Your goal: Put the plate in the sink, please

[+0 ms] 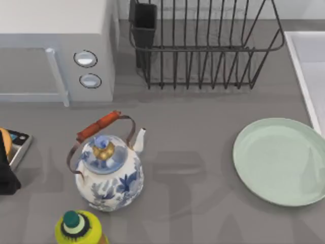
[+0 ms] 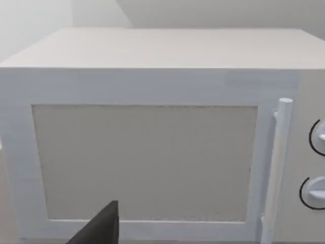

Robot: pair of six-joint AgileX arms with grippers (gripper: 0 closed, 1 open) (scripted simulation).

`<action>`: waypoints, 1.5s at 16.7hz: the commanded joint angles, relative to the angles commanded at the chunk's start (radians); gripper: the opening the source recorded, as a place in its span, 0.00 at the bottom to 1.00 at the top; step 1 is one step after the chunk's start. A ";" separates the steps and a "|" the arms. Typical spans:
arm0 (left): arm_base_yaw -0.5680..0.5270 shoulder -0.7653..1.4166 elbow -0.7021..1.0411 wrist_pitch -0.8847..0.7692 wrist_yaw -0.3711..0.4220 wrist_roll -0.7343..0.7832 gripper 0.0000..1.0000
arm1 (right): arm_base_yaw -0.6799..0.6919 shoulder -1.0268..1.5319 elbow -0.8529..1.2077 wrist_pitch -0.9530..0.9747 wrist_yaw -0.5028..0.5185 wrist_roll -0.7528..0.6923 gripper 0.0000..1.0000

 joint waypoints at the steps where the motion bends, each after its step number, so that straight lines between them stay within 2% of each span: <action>1: 0.000 0.000 0.000 0.000 0.000 0.000 1.00 | 0.000 0.000 0.000 0.000 0.000 0.000 1.00; 16: 0.000 0.000 0.000 0.000 0.000 0.000 1.00 | 0.011 0.031 0.030 -0.023 0.000 0.011 1.00; 20: 0.000 0.000 0.000 0.000 0.000 0.000 1.00 | 0.070 0.221 0.201 -0.150 0.000 0.072 1.00; 25: 0.000 0.000 0.000 0.000 0.000 0.000 1.00 | 0.188 0.658 0.547 -0.404 0.000 0.194 1.00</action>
